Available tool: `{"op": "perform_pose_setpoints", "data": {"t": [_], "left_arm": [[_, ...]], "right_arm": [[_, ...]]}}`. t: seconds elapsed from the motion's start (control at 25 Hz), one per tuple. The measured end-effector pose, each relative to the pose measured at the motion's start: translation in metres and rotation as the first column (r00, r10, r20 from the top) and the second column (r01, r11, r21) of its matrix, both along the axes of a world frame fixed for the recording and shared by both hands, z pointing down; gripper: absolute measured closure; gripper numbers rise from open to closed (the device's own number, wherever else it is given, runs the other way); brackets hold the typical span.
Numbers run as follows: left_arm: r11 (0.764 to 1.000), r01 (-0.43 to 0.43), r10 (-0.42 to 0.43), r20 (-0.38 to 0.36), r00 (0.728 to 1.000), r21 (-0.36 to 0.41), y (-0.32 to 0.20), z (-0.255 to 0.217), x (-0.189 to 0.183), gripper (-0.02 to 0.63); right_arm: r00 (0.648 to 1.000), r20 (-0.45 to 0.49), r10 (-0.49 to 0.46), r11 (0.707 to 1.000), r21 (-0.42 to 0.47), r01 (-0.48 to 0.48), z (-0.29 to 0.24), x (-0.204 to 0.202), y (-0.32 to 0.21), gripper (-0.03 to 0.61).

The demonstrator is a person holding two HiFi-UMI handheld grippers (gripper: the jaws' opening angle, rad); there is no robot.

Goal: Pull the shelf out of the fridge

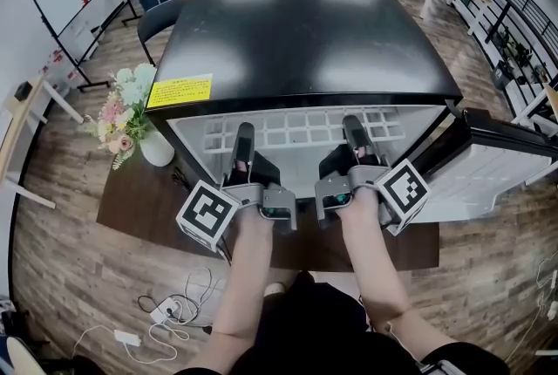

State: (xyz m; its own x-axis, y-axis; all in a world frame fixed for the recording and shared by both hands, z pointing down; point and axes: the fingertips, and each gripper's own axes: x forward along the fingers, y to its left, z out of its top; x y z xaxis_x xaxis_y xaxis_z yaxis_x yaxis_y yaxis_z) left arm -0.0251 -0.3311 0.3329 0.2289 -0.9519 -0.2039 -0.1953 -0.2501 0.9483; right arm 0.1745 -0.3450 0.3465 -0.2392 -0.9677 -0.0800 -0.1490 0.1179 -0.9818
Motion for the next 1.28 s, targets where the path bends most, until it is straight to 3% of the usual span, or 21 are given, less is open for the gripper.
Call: {"op": "perform_pose_setpoints", "data": {"t": [1.28], "left_arm": [[1.000, -0.010, 0.010, -0.003, 1.000, -0.013, 0.024, 0.003, 0.001, 0.565]], "right_arm": [[1.000, 0.007, 0.009, 1.000, -0.010, -0.009, 0.002, 0.001, 0.027, 0.560]]}}
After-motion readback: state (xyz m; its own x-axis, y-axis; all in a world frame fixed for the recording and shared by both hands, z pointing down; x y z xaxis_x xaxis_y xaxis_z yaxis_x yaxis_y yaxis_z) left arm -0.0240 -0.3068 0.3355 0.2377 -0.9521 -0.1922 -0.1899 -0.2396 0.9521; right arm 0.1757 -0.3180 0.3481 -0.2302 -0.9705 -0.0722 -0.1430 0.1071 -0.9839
